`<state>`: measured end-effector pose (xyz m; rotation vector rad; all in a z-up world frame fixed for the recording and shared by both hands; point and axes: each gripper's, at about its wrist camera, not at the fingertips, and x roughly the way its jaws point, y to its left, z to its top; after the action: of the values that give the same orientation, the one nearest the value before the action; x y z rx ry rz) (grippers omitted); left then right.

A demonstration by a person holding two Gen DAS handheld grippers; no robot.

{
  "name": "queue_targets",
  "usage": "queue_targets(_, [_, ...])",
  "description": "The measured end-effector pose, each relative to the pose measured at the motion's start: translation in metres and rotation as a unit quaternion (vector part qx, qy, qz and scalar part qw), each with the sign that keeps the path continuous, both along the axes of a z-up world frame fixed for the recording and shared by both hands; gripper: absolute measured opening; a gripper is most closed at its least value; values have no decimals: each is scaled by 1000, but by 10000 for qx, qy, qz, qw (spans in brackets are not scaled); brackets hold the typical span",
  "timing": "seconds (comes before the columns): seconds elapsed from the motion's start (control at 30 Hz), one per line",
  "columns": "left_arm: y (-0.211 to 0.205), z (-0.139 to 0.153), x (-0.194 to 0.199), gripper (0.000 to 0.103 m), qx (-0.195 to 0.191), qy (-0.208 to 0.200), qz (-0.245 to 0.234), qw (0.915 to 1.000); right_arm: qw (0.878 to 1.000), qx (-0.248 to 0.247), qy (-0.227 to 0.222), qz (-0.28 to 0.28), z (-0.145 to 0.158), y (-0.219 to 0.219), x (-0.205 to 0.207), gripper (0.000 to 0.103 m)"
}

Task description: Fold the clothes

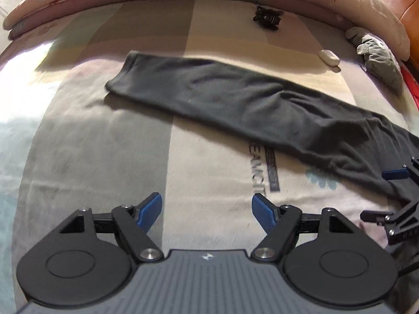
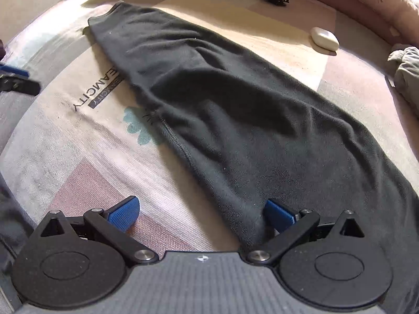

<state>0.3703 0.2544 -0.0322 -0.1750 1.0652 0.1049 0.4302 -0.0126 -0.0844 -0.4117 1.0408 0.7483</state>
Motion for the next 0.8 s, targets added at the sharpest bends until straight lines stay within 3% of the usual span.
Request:
queue_targets(0.07, [-9, 3, 44, 75, -298, -146, -373, 9988, 9994, -3, -350, -60, 0, 3, 10, 103])
queue_targets(0.17, [-36, 4, 105, 75, -912, -210, -873, 9918, 9994, -218, -196, -171, -16, 6, 26, 103])
queue_targets(0.23, [-55, -1, 135, 75, -1555, -128, -1102, 9816, 9994, -125, -243, -216, -19, 2, 23, 103])
queue_targets(0.3, [-77, -14, 160, 75, -2270, 183, -1262, 9655, 9992, -25, -307, -240, -21, -4, 18, 103])
queue_targets(0.37, [-96, -30, 175, 75, -2628, 542, -1422, 9528, 9992, 25, -329, -236, -22, -8, 14, 103])
queue_targets(0.43, [-113, -45, 182, 75, -2519, 681, -1518, 9533, 9991, 67, -344, -229, -22, -13, 10, 103])
queue_targets(0.53, [-119, -62, 190, 74, -2217, 746, -1221, 9645, 9990, 129, -365, -217, -22, -20, 4, 103])
queue_targets(0.6, [-114, -63, 193, 76, -2331, 629, -1025, 9650, 9990, 155, -354, -244, -22, -25, -1, 103])
queue_targets(0.8, [-120, -66, 199, 77, -2315, 714, -1014, 9649, 9998, -87, -112, -171, -13, -28, -14, 103])
